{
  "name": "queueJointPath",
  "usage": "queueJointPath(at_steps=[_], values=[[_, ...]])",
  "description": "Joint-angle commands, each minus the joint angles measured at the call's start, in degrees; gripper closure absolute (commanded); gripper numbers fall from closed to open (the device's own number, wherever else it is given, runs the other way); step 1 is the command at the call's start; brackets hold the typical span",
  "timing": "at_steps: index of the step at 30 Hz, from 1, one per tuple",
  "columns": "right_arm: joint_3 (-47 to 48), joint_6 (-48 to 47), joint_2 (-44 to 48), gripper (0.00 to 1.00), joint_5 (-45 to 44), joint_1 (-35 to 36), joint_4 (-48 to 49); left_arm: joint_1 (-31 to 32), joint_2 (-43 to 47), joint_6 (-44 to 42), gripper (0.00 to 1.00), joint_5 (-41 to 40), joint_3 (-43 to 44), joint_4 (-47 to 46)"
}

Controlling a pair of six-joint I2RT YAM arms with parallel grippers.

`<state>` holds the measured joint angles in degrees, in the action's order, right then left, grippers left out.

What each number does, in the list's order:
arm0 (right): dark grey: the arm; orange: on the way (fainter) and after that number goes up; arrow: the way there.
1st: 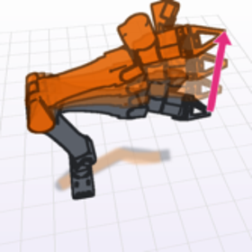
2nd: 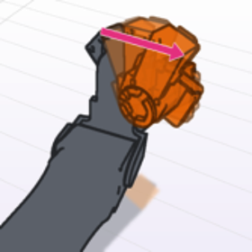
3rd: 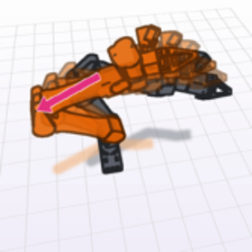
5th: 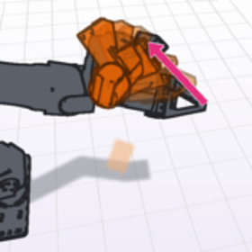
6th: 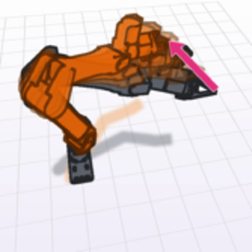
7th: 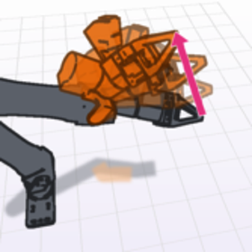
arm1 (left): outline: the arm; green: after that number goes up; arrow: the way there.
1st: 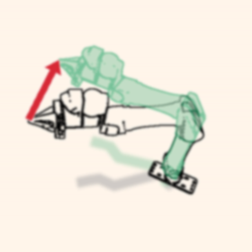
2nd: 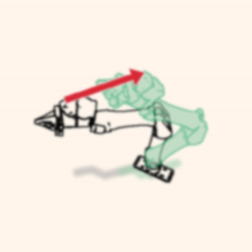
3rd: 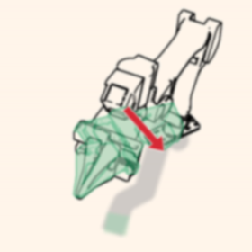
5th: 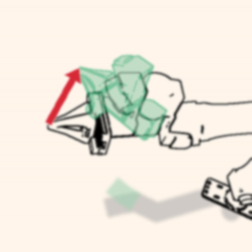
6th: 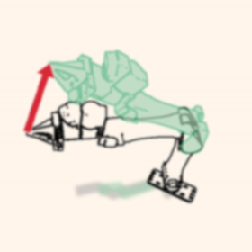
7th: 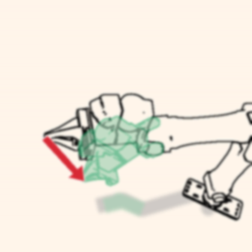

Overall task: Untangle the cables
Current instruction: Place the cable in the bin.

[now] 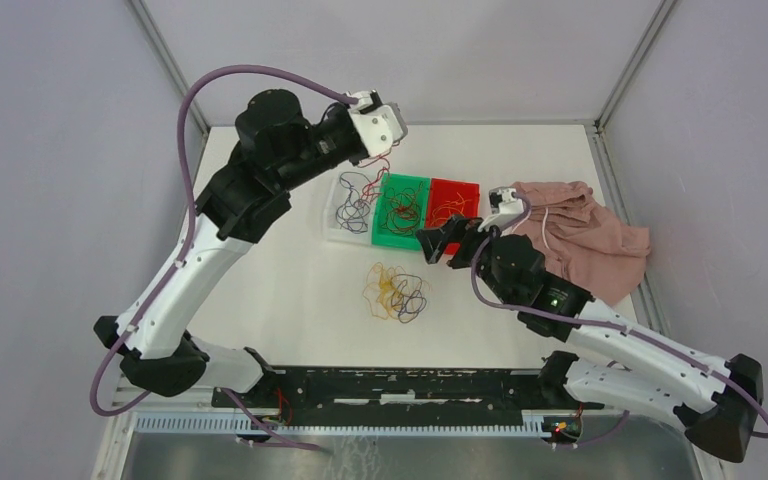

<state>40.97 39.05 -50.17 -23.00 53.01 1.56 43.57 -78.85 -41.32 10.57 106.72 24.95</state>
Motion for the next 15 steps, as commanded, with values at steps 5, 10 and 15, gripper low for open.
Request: queueJointPath(at_steps=[5, 10, 15], values=[[5.0, 1.5, -1.1, 0.09, -9.6, -0.8, -8.0, 0.0, 1.5, 1.6, 0.97, 0.0, -2.8, -1.0], [5.3, 3.3, -1.1, 0.1, -10.3, -2.2, -13.2, 0.0, 0.6, -1.3, 0.97, -1.7, -7.9, -4.3], [5.3, 4.1, 2.6, 0.11, -10.5, -2.9, -20.8, -0.3, -1.0, -4.2, 0.97, -5.2, -14.0, -9.3]])
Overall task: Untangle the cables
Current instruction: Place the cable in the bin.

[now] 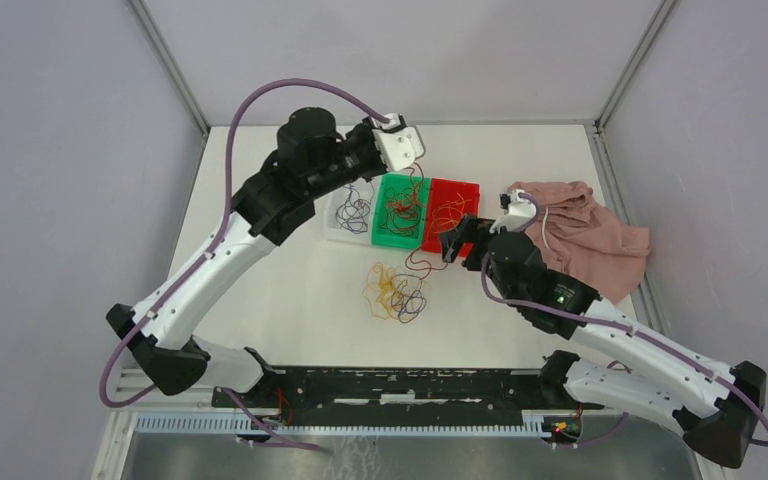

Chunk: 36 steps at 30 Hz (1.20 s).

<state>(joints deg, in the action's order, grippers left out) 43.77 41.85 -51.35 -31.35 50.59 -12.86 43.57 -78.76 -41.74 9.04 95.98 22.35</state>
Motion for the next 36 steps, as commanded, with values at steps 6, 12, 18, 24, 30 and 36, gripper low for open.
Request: queueJointPath(at_steps=[6, 12, 18, 24, 30, 36], values=[[2.8, 2.2, 11.8, 0.12, -0.4, -0.6, -19.6, -1.4, -4.6, -4.5, 0.97, -4.8, -3.6, -9.8], [4.6, 2.2, 15.4, 0.13, 0.9, -0.6, -30.4, -3.1, -8.0, -3.7, 0.97, -4.5, -0.7, -11.8], [4.8, 1.9, 14.4, 0.13, 0.7, -0.6, -32.5, -4.7, -10.6, -3.2, 0.97, -4.4, -0.9, -12.7], [3.9, 2.7, 14.6, 0.15, 1.3, -0.6, -31.1, -5.3, -12.7, -5.3, 0.97, -3.9, -5.1, -14.2], [3.2, 3.1, 16.3, 0.15, 0.1, -0.6, -31.0, -5.4, -17.2, 4.2, 0.97, 0.7, -1.2, -11.4], [2.3, 3.9, 17.2, 0.15, -0.6, -0.6, -31.3, -5.2, -20.6, 10.9, 0.97, 3.6, 3.4, -8.2]])
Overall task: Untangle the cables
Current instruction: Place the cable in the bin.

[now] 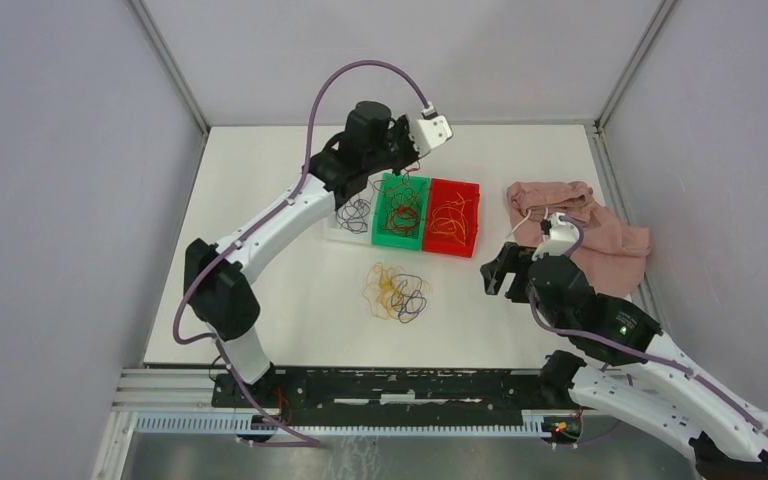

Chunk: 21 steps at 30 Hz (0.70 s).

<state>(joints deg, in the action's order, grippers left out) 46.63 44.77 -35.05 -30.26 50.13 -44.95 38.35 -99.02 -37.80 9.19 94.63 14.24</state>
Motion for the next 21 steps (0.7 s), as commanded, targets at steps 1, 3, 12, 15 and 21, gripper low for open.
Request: queueJointPath(at_steps=[1, 3, 12, 15, 21], values=[[-0.9, 1.2, 1.1, 0.15, -1.8, -0.2, 0.8, 0.1, -0.5, 7.5, 0.97, 3.7, 4.7, -0.1], [-1.4, 1.3, 1.5, 0.15, -1.8, -0.1, 1.1, 0.1, -0.8, 8.8, 0.97, 4.2, 4.7, -0.2], [-1.9, 1.4, 1.1, 0.15, -1.7, -0.1, 1.7, 0.1, -1.7, 13.1, 0.97, 5.6, 5.0, -0.5], [-2.4, 1.8, 1.4, 0.15, -1.8, -0.1, 1.7, 0.1, -1.8, 12.3, 0.97, 2.5, 3.3, 0.1], [-3.4, 2.5, 1.5, 0.15, -1.7, -0.1, 2.4, -0.9, -3.0, 6.7, 0.97, -4.3, -3.0, 0.0]])
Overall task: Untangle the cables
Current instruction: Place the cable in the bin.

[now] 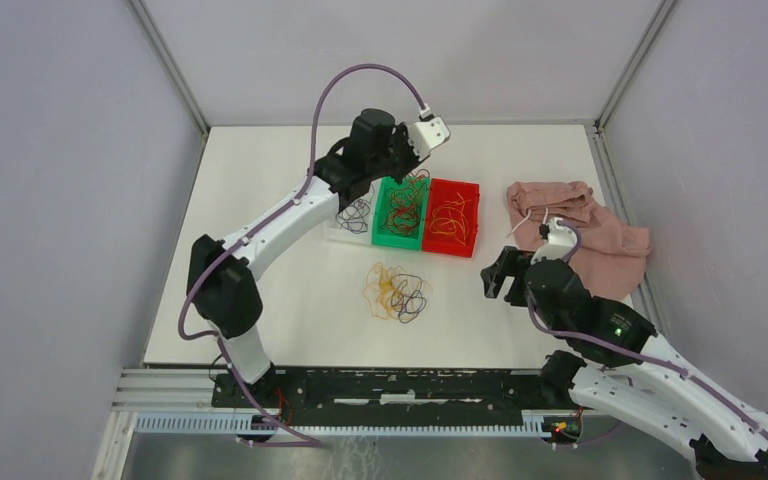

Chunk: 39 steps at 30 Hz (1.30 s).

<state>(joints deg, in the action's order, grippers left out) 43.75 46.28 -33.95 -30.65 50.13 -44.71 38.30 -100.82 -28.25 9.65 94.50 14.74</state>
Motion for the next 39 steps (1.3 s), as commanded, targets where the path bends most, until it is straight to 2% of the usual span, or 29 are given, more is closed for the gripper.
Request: queueJointPath(at_steps=[1, 7, 11, 29, 31, 33, 34, 35, 37, 39], values=[[-0.5, 1.1, 0.2, 0.15, -1.3, -0.1, 2.3, -1.1, -1.8, -3.8, 0.97, -6.0, -3.7, -1.2], [-0.6, 1.5, -1.7, 0.15, -1.4, -0.1, 3.5, -1.9, -5.0, -9.6, 0.97, -9.3, -6.6, -3.7], [-0.5, 1.7, -3.5, 0.15, -1.3, -0.1, 4.8, -1.9, -7.2, -10.6, 0.97, -9.3, -7.6, -5.5], [-1.8, 2.4, -5.7, 0.15, -2.8, -0.2, 6.6, -1.9, -19.1, -4.2, 0.96, -4.0, -4.8, -5.5], [-1.8, 2.4, -5.8, 0.15, -2.8, -0.3, 6.7, -1.9, -19.0, -4.1, 0.83, -3.4, -2.9, -2.7], [-1.9, 2.4, -5.7, 0.16, -2.7, -0.3, 6.9, -2.0, -18.4, -4.5, 0.52, -3.1, 0.1, 1.8], [-2.1, 2.3, -5.7, 0.15, -2.6, -0.3, 7.1, -2.2, -18.0, -4.6, 0.29, -2.6, 2.2, 4.5], [-2.3, 2.3, -5.7, 0.15, -2.4, -0.3, 7.4, -2.5, -17.6, -4.5, 0.17, -1.4, 4.6, 6.9], [-2.8, 2.3, -5.7, 0.16, -1.7, -0.4, 8.3, -3.0, -16.3, -4.6, 0.05, 0.3, 7.3, 10.6], [-3.0, 2.4, -6.2, 0.15, -1.2, -0.4, 8.9, -3.6, -14.7, -4.5, 0.02, 1.9, 9.9, 14.1]])
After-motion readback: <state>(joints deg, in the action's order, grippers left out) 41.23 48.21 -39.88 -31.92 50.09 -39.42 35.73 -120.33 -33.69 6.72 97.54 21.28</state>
